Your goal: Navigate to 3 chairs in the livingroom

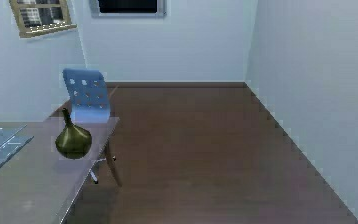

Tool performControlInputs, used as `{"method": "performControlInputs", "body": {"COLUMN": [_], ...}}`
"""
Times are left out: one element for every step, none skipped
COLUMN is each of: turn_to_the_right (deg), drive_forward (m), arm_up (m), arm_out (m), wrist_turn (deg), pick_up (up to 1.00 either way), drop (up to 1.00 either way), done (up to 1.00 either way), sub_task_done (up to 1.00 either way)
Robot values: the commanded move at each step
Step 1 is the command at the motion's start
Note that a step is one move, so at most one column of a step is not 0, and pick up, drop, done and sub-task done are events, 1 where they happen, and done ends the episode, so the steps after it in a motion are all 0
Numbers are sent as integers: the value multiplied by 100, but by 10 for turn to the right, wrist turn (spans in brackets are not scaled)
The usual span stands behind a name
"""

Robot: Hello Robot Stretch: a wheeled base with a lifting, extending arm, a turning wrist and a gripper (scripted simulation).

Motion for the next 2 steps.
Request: {"method": "performControlInputs", "body": {"turn_to_the_right": [0,-240], "drive_forward": [100,0], "arm_up": [0,0], "arm_out": [0,0], "wrist_turn": [0,0], "pick_up": [0,0], "drop": [0,0], "done": [0,0], "sub_task_done": [0,0]}}
